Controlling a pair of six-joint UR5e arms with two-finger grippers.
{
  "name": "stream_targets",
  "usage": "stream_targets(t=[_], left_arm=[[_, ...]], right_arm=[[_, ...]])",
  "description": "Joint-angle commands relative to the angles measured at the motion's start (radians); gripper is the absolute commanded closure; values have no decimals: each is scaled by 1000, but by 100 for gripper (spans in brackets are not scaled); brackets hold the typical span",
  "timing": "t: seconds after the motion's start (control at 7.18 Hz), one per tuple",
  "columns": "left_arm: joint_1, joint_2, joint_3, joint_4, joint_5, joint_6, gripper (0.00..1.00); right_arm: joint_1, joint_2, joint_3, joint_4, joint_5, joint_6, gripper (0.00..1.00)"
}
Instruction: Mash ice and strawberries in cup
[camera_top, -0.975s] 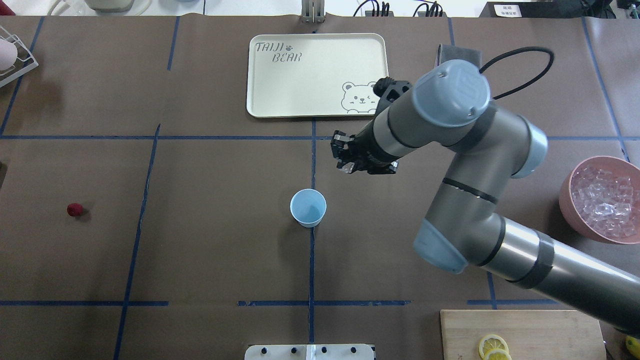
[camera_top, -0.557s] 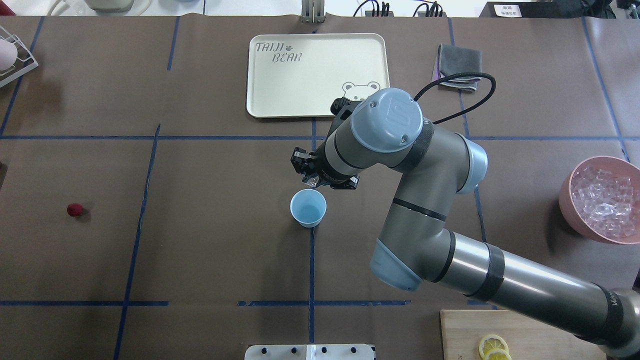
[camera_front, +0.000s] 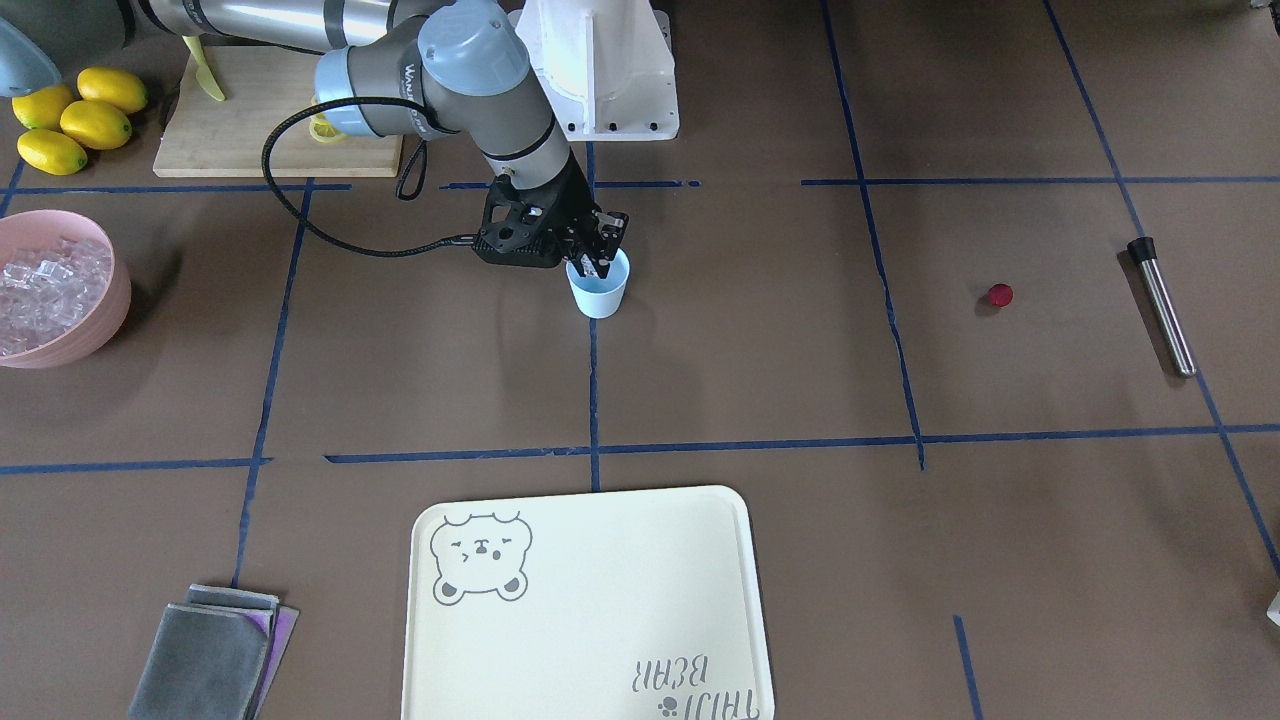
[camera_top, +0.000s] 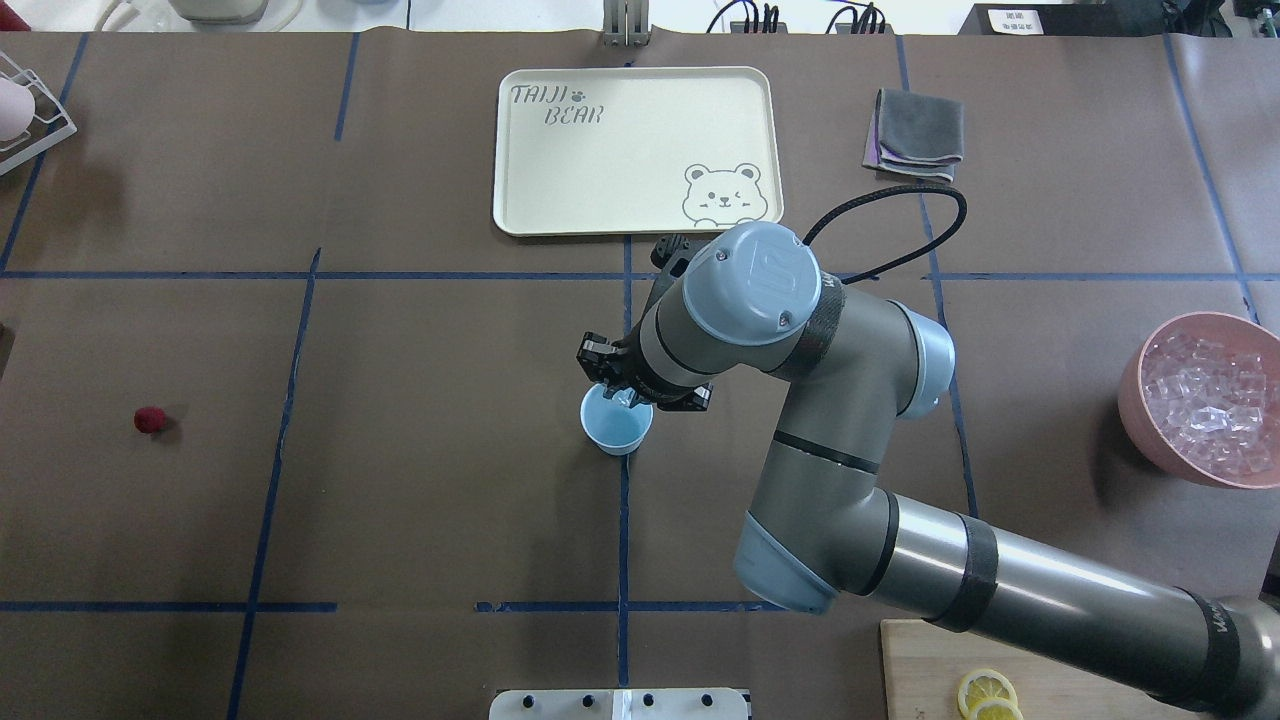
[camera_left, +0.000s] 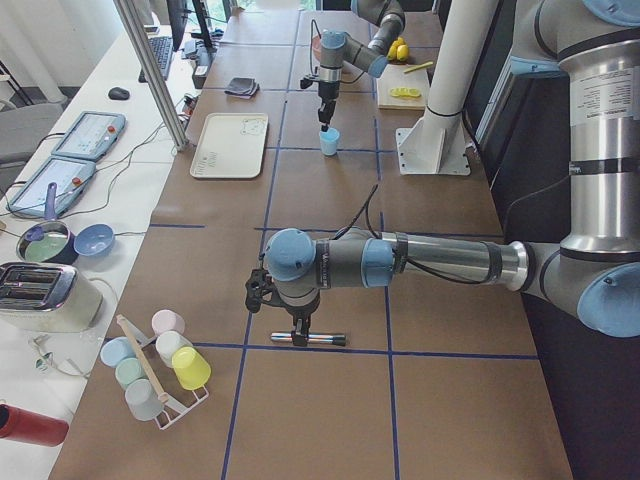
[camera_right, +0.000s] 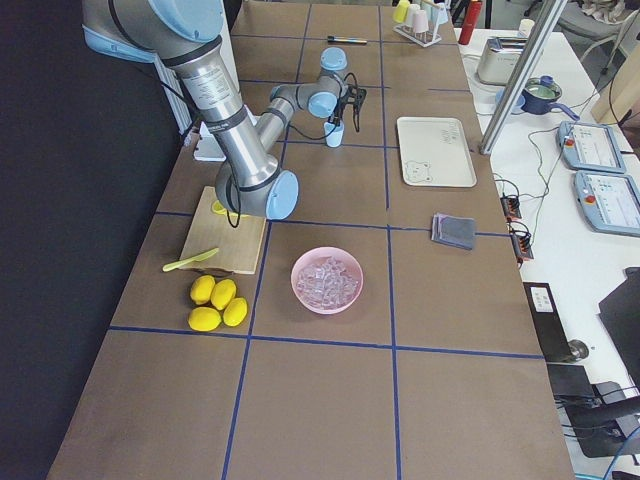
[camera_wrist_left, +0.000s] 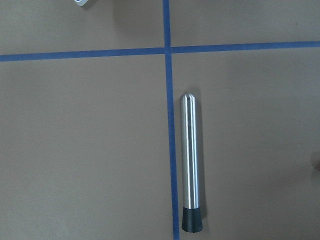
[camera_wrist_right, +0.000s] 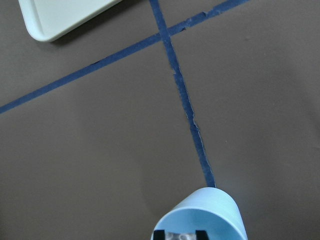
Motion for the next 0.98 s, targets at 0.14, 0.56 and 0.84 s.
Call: stream_targets(t=[0.14,0.56,0.84], left_arm=[[0,3,-13,1,-2,-1,0],[0,8,-19,1,-2,-3,0],[0,8,-19,1,-3,-3,0]], right_arm=[[-13,-2,1,-3,-32,4,1],[-8,-117,154,-5,-23,2,0],[12,-122,168,-5,-7,1,0]])
